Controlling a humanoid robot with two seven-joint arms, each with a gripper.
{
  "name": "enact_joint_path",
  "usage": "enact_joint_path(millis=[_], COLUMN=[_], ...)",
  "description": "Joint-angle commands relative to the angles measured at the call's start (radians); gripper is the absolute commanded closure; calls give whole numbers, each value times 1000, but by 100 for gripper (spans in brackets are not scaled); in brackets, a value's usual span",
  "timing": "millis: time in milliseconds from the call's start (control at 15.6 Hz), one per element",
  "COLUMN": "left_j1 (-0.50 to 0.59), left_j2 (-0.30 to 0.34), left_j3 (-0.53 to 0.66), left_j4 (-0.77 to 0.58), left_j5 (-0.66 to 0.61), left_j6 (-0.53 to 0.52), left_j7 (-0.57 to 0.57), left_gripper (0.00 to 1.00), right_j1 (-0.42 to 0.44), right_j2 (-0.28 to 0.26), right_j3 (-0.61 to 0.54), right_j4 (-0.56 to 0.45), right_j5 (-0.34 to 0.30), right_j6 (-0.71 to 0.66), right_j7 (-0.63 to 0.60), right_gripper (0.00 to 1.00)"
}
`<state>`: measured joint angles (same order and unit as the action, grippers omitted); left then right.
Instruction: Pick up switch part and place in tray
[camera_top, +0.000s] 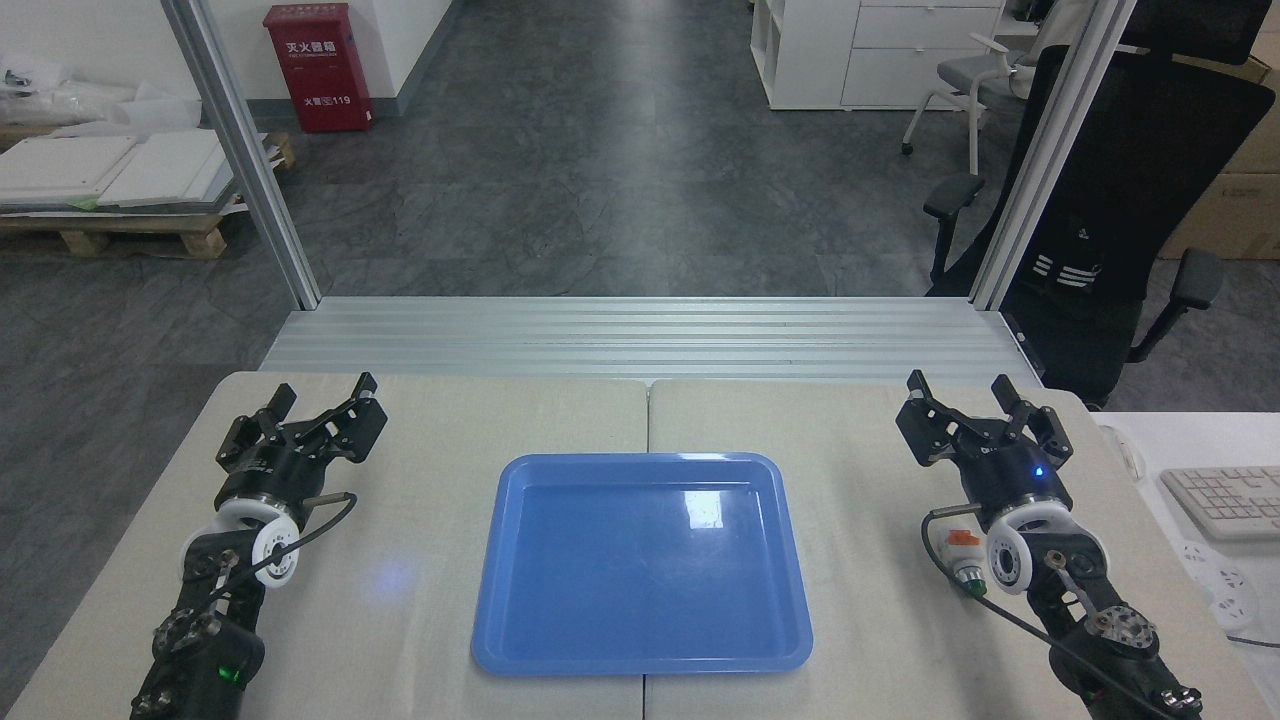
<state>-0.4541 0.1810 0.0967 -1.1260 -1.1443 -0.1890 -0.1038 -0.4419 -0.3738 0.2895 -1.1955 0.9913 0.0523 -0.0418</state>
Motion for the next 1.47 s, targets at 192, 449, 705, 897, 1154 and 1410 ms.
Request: enact_joint_path(millis=[192, 449, 705, 897, 1154, 1410], left_j1=[-2, -3, -3, -3, -2, -2], left_j2=[0, 0, 0, 0, 0, 0], left_j3=[0, 0, 0, 0, 0, 0], left_j4=[3, 3, 3, 3, 3, 3], left_j5=[0, 0, 0, 0, 0, 0], left_j6=[0, 0, 0, 0, 0, 0], left_j7=[-1, -1, -1, -1, -1, -1], left_gripper=[0, 0, 0, 0, 0, 0], right_j1=[-26, -27, -27, -27, -24, -15], right_j2=[3, -8, -20, -20, -20, -20], right_j3=[3, -7, -65, -58, -47, -24], right_j4=[-12, -10, -9, -9, -7, -7], right_j5=[3, 4, 1, 1, 4, 6], right_j6=[29, 30, 21, 23, 21, 11], right_j7=[59, 60, 59, 59, 60, 60], right_gripper=[1, 1, 1, 1, 1, 1])
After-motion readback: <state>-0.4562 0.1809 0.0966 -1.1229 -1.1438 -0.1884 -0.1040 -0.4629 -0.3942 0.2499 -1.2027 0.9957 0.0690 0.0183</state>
